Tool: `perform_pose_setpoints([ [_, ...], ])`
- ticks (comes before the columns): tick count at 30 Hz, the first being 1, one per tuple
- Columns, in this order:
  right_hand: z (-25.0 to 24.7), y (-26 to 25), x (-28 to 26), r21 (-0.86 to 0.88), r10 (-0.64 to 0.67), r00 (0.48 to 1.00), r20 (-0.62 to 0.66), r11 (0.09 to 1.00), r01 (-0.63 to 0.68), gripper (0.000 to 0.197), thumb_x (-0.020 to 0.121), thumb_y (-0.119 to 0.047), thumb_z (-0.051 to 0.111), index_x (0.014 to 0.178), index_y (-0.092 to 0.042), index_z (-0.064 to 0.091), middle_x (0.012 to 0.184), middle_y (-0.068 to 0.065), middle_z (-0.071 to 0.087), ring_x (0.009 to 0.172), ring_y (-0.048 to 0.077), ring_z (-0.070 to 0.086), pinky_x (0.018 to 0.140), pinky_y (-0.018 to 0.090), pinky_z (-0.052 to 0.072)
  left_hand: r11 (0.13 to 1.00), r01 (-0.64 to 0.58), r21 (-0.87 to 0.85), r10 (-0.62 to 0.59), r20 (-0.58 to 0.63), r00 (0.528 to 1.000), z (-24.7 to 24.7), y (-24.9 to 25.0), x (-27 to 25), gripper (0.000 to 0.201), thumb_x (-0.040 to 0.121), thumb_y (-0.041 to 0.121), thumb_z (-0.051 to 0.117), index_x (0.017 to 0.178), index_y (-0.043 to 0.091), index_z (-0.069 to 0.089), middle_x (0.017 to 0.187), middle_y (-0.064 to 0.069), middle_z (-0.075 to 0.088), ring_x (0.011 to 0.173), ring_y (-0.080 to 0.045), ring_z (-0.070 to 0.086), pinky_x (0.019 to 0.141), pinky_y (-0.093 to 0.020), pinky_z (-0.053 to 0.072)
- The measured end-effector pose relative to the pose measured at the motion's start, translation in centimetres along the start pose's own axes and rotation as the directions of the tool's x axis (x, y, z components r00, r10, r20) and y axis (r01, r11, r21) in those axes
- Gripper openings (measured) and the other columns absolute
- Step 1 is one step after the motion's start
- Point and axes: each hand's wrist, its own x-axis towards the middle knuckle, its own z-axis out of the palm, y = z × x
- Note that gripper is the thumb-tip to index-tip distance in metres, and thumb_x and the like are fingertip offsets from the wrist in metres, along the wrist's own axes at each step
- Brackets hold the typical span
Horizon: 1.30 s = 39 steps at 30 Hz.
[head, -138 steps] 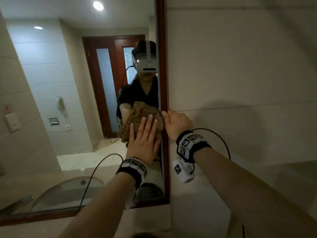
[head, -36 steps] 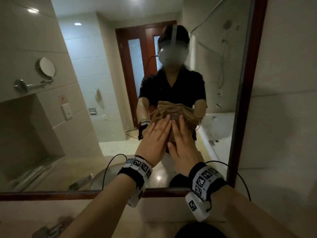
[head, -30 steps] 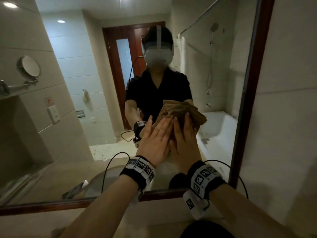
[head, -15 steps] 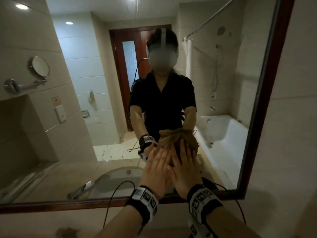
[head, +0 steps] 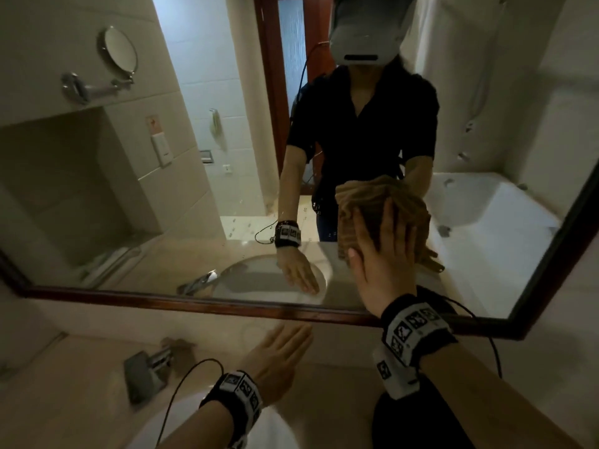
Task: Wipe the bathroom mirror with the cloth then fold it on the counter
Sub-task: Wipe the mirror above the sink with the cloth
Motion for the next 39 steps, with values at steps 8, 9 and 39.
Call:
perform_pose_setpoints([
  [8,5.6,-2.7,-3.8,-0.025,0.079,0.996,0.042,0.997,-0.078,0.063,0.094,-0.045,0.029,0.153,-0.032,0.01,0.159,0.016,0.0,0.142,0.042,0.011,0.115,0.055,0.007,0.998,0.013,-0.055,-0.015,-0.034,0.999,2.3,-3.6,-0.1,0.093,0.074,0.021,0.064,0.151,0.014,0.013,0.159,-0.009,0.015,0.144,-0.027,0.023,0.114,-0.048,0.019],
  [9,6.1,-3.1,-4.2,-0.02,0.089,0.995,0.039,0.996,-0.088,0.063,0.095,-0.045,0.028,0.153,-0.031,0.011,0.159,0.017,0.001,0.141,0.042,0.011,0.115,0.056,0.009,0.997,0.009,-0.071,-0.012,-0.035,0.999,2.3,-3.9,0.1,0.092,0.076,0.02,0.063,0.152,0.014,0.012,0.159,-0.009,0.013,0.144,-0.026,0.021,0.114,-0.048,0.017],
  [39,11.1,-10.0,-2.8,-0.148,-0.043,0.999,-0.02,0.988,0.039,0.059,0.096,-0.048,0.025,0.152,-0.035,0.01,0.156,0.016,0.009,0.139,0.04,0.017,0.114,0.057,0.002,0.972,-0.064,-0.227,0.078,0.053,0.996,4.6,-7.5,1.6,0.102,0.085,0.022,0.059,0.149,0.025,-0.021,0.146,0.013,-0.037,0.136,-0.011,-0.032,0.115,-0.044,-0.017],
])
